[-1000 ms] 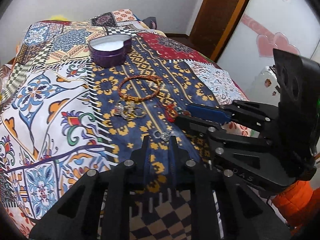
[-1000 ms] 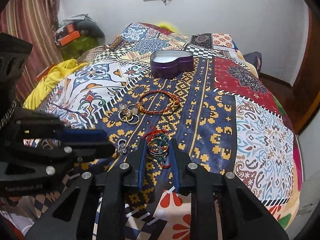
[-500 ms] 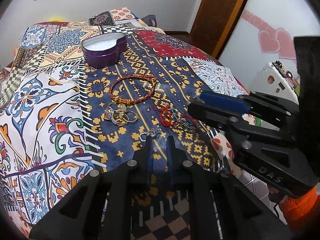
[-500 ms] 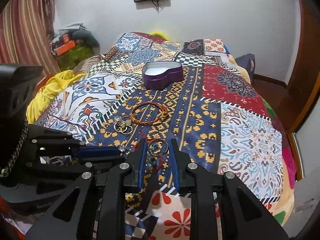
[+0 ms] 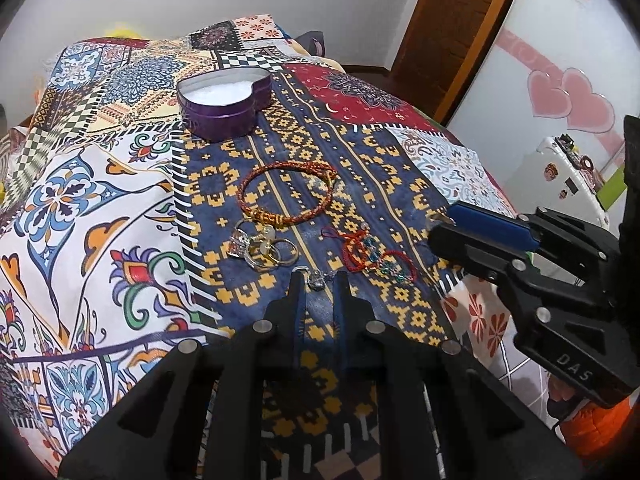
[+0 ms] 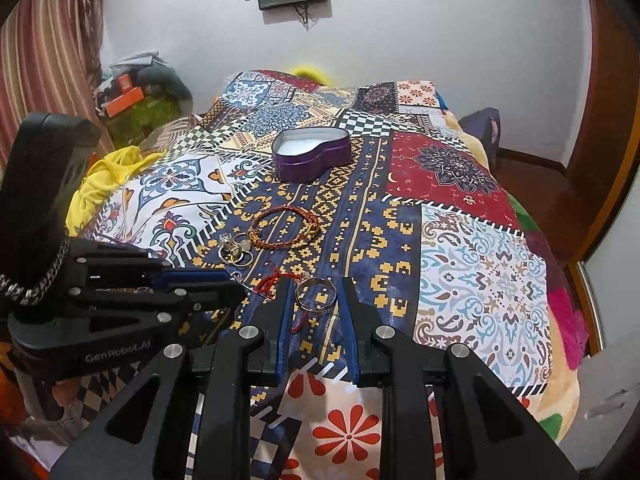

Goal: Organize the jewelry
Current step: 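Close the right tool on a silver ring, then carry the silver ring into the purple heart tin and open the right tool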

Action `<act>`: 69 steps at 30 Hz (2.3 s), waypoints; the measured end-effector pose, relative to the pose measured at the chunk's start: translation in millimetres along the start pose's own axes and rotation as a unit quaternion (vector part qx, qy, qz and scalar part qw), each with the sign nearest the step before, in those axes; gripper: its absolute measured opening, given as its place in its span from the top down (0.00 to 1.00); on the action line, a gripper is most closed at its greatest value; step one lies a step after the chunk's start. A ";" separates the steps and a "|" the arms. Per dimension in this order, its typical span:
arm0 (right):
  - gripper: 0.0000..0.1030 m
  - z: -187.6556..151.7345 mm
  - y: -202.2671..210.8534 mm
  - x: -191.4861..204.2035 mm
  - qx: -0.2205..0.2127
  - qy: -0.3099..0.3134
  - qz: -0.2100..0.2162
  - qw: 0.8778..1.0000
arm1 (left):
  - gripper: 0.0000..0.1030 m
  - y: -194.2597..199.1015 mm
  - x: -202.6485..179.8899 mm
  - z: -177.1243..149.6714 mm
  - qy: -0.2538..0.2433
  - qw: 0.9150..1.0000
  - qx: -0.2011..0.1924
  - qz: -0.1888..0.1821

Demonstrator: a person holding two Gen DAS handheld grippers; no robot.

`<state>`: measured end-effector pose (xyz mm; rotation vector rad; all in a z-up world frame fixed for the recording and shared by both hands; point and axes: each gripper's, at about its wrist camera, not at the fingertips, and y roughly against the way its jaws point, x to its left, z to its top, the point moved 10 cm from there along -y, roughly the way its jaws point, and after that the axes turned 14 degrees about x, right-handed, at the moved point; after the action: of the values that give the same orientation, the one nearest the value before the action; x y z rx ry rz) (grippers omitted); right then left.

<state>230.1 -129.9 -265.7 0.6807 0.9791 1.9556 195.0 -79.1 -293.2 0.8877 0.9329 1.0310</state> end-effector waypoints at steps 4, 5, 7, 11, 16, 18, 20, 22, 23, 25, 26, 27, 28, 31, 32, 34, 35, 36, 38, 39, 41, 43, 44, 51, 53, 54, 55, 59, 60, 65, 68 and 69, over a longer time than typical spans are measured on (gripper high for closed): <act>0.80 -0.8 1.8 -1.2 -0.002 -0.001 0.001 1.000 | 0.87 -3.0 2.3 5.0 0.001 1.000 0.001 0.002; 0.80 -1.1 1.7 -1.7 -0.002 -0.001 0.001 1.000 | 0.87 -3.7 2.3 5.7 0.002 1.000 0.001 0.001; 0.80 -1.3 1.0 -2.2 -0.001 -0.002 0.001 1.000 | 0.87 -4.8 2.3 7.3 0.002 1.000 -0.001 0.001; 0.80 -2.3 0.6 -2.2 0.000 -0.003 0.002 1.000 | 0.91 -4.7 -0.3 7.9 -0.005 1.000 -0.006 0.001; 0.80 0.0 1.5 -3.6 -0.002 -0.006 0.000 1.000 | 0.91 9.3 -3.3 8.7 -0.013 1.000 -0.026 0.004; 0.80 3.5 3.4 -4.7 -0.007 -0.008 0.000 1.000 | 0.91 21.3 -4.2 11.7 -0.016 0.999 -0.041 0.005; 0.80 7.0 5.2 -4.8 -0.011 -0.009 0.000 1.000 | 0.91 33.3 -4.6 16.0 -0.016 0.998 -0.055 0.003; 0.80 10.8 7.3 -4.1 -0.017 -0.008 -0.001 1.000 | 0.91 45.7 -4.4 21.5 -0.015 0.997 -0.069 0.002; 0.80 13.8 8.7 -3.6 -0.021 -0.007 -0.001 1.000 | 0.91 51.7 -3.5 24.6 -0.014 0.997 -0.076 0.003; 0.80 19.7 11.4 -2.4 -0.029 -0.006 -0.002 1.000 | 0.91 62.0 -0.6 31.8 -0.014 0.996 -0.090 0.007; 0.80 21.9 12.5 -2.2 -0.031 -0.006 -0.001 0.999 | 0.91 66.6 1.2 34.8 -0.014 0.995 -0.097 0.011; 0.80 23.8 13.6 -1.8 -0.034 -0.005 -0.001 0.999 | 0.91 70.7 3.7 37.8 -0.013 0.994 -0.104 0.016; 0.80 27.7 15.2 -1.2 -0.039 -0.005 -0.002 0.999 | 0.91 74.0 6.1 40.8 -0.012 0.994 -0.110 0.020; 0.80 36.9 19.1 0.1 -0.049 -0.003 -0.003 0.999 | 0.91 82.0 14.2 49.6 -0.006 0.992 -0.123 0.031; 0.80 41.5 21.2 0.7 -0.055 -0.001 -0.006 0.998 | 0.91 84.4 17.1 52.7 -0.003 0.991 -0.127 0.033; 0.80 48.5 24.4 1.2 -0.064 0.002 -0.008 0.998 | 0.91 89.2 23.0 59.2 0.000 0.990 -0.135 0.037; 0.80 53.1 26.2 1.4 -0.069 0.004 -0.009 0.998 | 0.91 91.4 26.1 62.8 0.002 0.990 -0.138 0.038; 0.80 57.0 27.0 1.5 -0.073 0.006 -0.010 0.997 | 0.91 93.4 28.9 66.5 0.002 0.989 -0.142 0.041; 0.80 66.8 28.2 1.1 -0.082 0.008 -0.012 0.997 | 0.91 97.6 34.3 73.9 0.003 0.988 -0.150 0.047; 0.80 69.4 28.4 1.0 -0.084 0.008 -0.012 0.996 | 0.91 99.6 37.2 78.3 0.003 0.987 -0.154 0.050; 0.80 79.2 26.9 -0.3 -0.089 0.008 -0.012 0.996 | 0.91 102.3 42.2 85.6 0.003 0.986 -0.161 0.054; 0.80 83.2 25.9 -1.9 -0.092 0.009 -0.014 0.996 | 0.91 103.5 46.6 92.2 0.004 0.984 -0.166 0.058; 0.80 87.6 24.3 -2.1 -0.094 0.011 -0.015 0.995 | 0.91 103.8 49.7 96.8 0.005 0.984 -0.169 0.060; 0.80 109.0 10.4 -4.3 -0.096 0.016 -0.015 0.995 | 0.91 101.3 65.9 119.1 0.011 0.982 -0.176 0.068; 0.80 116.3 4.1 -4.3 -0.094 0.020 -0.017 0.995 | 0.91 98.7 70.2 124.5 0.014 0.982 -0.175 0.071; 0.80 120.3 0.6 -3.8 -0.093 0.024 -0.019 0.995 | 0.91 96.4 71.9 127.0 0.016 0.982 -0.174 0.069; 0.80 123.0 -1.1 -3.7 -0.093 0.028 -0.022 0.995 | 0.91 93.7 73.0 129.3 0.018 0.983 -0.172 0.068; 0.80 134.8 -9.3 -2.1 -0.092 0.037 -0.024 0.995 | 0.91 81.9 78.0 138.3 0.022 0.984 -0.164 0.063; 0.80 135.8 -10.7 -1.3 -0.091 0.039 -0.024 0.995 | 0.91 78.5 79.0 140.8 0.024 0.985 -0.162 0.059; 0.80 147.3 -27.9 -1.2 -0.078 0.045 -0.015 0.996 | 0.91 58.7 85.9 150.9 0.030 0.988 -0.140 0.064; 0.80 151.9 -39.2 -3.5 -0.066 0.052 -0.013 0.996 | 0.91 45.5 89.2 154.9 0.033 0.990 -0.125 0.058; 0.80 153.5 -44.2 -4.2 -0.060 0.057 -0.015 0.996 | 0.91 41.5 89.9 156.0 0.035 0.991 -0.121 0.054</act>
<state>365.3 -59.1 -218.3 0.4880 0.9265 2.0269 348.4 -6.7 -219.7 0.7082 0.8036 1.2457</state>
